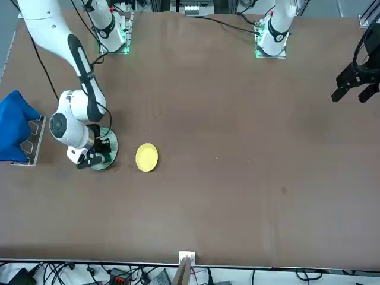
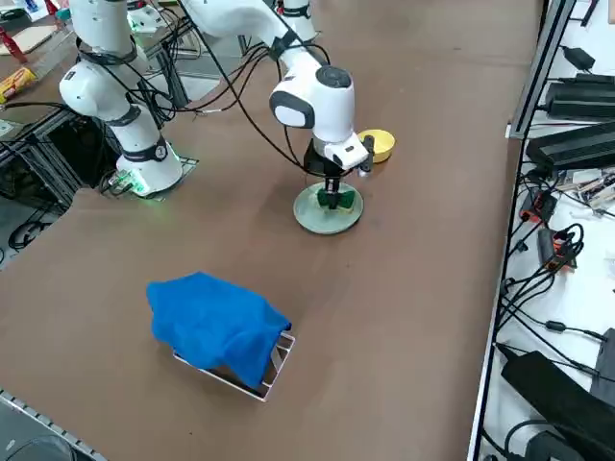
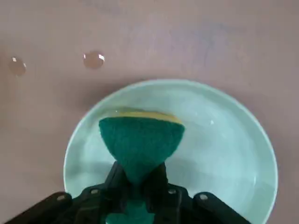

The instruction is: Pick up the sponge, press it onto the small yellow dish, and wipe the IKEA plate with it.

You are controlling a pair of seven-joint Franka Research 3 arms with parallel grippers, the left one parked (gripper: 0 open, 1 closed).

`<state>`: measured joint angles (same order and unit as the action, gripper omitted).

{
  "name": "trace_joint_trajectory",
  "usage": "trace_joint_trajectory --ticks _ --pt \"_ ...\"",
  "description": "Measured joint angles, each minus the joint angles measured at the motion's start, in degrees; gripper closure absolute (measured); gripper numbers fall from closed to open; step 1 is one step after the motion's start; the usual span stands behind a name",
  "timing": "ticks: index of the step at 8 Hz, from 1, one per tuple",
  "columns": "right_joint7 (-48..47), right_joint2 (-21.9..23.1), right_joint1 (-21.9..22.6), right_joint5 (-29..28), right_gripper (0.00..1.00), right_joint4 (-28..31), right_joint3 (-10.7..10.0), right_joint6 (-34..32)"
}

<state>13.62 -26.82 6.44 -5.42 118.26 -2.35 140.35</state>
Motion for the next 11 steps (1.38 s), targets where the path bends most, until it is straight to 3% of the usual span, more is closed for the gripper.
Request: trace_joint_trajectory --ticks 5,11 --pt "4.7 3.8 -3.8 0.0 0.78 5.5 -0.4 -0.1" --pt "9.3 1.4 -6.7 0.0 0.79 1.4 -0.5 0.0"
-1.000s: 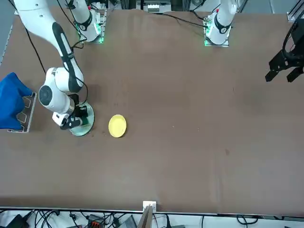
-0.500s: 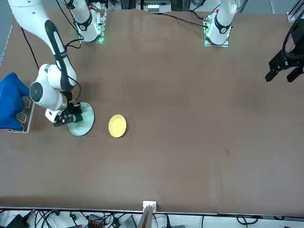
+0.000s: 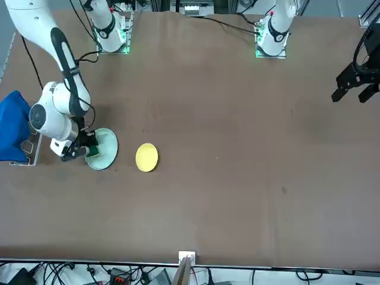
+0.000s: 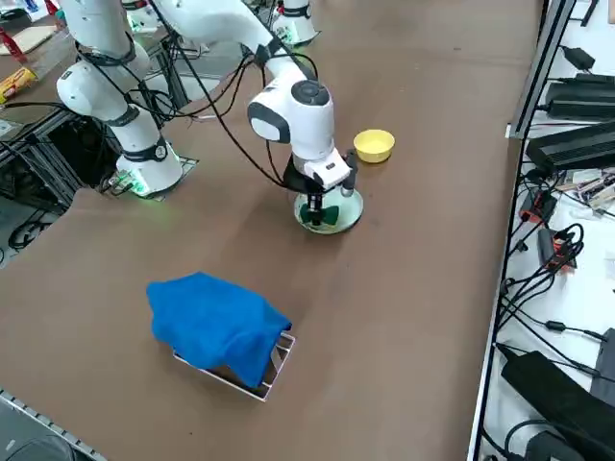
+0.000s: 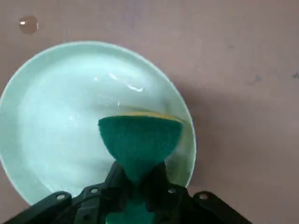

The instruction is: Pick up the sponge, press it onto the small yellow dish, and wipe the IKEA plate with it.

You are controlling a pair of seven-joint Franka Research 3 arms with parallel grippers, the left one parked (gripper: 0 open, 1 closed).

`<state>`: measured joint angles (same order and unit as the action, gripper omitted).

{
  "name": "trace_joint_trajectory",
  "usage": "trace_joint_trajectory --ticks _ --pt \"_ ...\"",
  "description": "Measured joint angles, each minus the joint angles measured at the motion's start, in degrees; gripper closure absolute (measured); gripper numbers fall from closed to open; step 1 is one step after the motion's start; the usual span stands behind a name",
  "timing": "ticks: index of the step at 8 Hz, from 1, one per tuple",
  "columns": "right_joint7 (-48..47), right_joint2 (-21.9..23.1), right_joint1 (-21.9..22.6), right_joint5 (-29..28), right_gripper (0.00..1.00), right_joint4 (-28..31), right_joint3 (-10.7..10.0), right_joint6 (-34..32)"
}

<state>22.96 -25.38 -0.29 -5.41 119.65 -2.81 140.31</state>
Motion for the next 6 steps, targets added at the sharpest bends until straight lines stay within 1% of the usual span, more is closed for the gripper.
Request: trace_joint_trajectory --ticks 2,6 --pt "0.0 -1.5 0.2 0.0 0.79 -1.8 0.4 0.0" --pt "-0.9 -1.9 1.6 0.0 0.79 -3.4 0.6 0.0"
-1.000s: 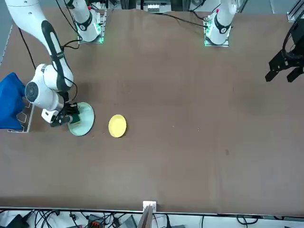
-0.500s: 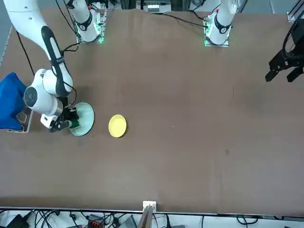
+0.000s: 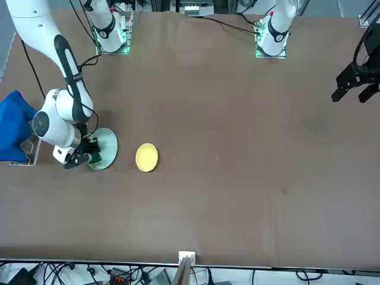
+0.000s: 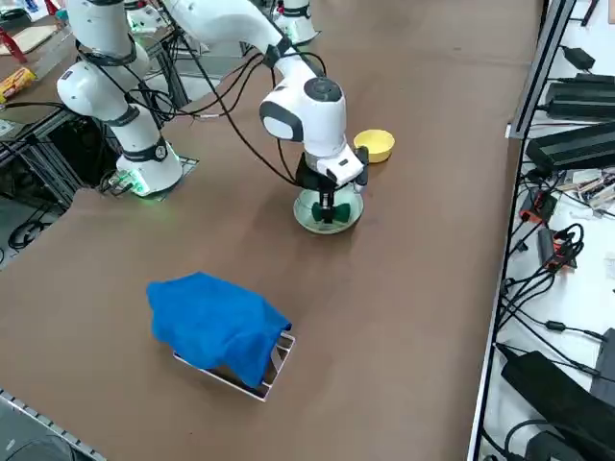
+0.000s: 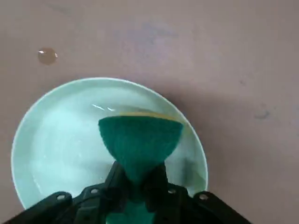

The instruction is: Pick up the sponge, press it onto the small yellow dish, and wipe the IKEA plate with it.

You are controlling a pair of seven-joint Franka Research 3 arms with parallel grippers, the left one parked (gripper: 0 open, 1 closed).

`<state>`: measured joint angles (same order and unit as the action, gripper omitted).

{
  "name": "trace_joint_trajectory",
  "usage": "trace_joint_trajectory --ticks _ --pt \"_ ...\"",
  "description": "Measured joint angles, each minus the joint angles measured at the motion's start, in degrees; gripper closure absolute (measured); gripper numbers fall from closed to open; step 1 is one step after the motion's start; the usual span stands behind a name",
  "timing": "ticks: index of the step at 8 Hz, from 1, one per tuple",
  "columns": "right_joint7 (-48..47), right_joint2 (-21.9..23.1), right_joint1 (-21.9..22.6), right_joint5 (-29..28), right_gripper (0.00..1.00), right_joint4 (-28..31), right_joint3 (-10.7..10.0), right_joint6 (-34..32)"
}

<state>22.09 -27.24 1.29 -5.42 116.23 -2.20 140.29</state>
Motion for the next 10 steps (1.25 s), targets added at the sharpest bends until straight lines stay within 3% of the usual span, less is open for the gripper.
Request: trace_joint_trajectory --ticks 3,6,10 --pt "-3.7 2.6 1.7 0.0 0.79 -1.5 0.0 -5.3" --pt "-8.1 10.4 2.9 0.0 0.79 -0.7 0.1 -13.2" --pt "-20.7 21.9 10.4 -0.1 0.78 11.0 0.4 -11.7"
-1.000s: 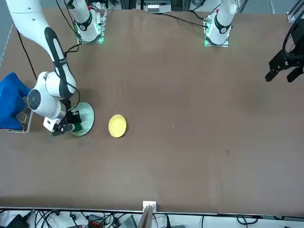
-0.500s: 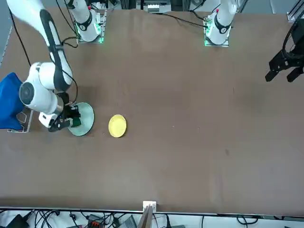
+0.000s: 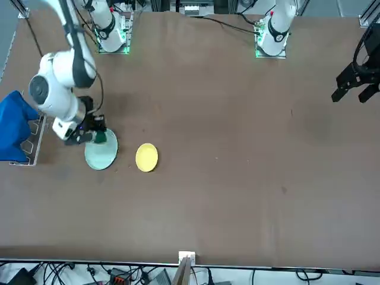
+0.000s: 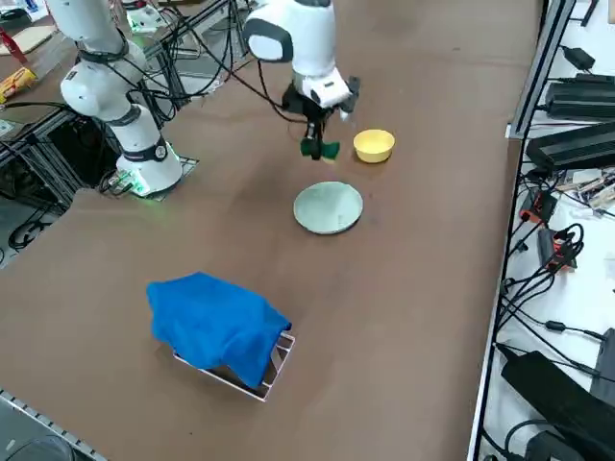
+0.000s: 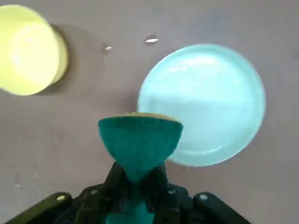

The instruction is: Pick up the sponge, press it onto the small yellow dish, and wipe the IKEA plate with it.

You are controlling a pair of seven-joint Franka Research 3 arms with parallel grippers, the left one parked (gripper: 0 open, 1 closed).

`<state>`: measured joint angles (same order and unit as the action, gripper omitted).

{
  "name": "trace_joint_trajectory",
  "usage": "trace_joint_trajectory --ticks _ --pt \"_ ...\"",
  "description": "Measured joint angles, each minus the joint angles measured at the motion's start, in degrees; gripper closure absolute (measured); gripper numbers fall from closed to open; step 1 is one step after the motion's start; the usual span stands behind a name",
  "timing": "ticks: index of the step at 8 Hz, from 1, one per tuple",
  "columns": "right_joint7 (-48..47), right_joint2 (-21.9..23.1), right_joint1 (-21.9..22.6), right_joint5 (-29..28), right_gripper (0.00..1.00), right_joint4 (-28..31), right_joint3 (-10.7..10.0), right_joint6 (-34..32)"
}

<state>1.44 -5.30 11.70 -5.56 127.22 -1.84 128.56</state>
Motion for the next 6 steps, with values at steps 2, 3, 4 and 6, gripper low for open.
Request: trace_joint_trajectory --ticks 2,3,4,6 --pt "-10.4 4.3 6.4 -0.1 0.78 6.7 0.2 4.7" --pt "-17.0 5.0 10.7 -0.1 0.78 9.2 0.3 8.4" --pt "-23.6 4.6 15.3 -0.1 0.78 10.9 0.4 11.9" --pt "-32.3 1.8 22.4 -0.1 0.78 12.2 0.5 17.3"
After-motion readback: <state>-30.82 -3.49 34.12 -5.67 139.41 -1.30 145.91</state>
